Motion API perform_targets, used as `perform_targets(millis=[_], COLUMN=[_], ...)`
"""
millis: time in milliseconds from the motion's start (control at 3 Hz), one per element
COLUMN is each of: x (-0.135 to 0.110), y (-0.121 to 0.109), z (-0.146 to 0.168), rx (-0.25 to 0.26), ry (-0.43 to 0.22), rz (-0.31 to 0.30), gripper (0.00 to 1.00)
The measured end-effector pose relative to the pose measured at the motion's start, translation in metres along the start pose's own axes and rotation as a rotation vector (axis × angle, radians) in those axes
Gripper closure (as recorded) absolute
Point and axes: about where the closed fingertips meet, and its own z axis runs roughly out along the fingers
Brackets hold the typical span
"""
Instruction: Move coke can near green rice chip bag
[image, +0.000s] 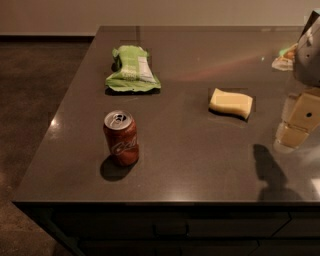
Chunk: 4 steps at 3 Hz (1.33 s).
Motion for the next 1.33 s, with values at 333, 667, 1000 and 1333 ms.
perform_targets(millis=[333,667,1000,1333], x=[0.0,-0.033,-0.076,-0.118], y=[0.0,0.006,0.018,0.039], z=[0.0,0.004,0.016,0.028], rx=[0.0,-0.016,-0.052,-0.092], ry=[0.0,-0.049,-0.126,-0.193], rz=[0.0,-0.038,-0.081,-0.137], gripper=[0.0,0.0,0.0,0.0])
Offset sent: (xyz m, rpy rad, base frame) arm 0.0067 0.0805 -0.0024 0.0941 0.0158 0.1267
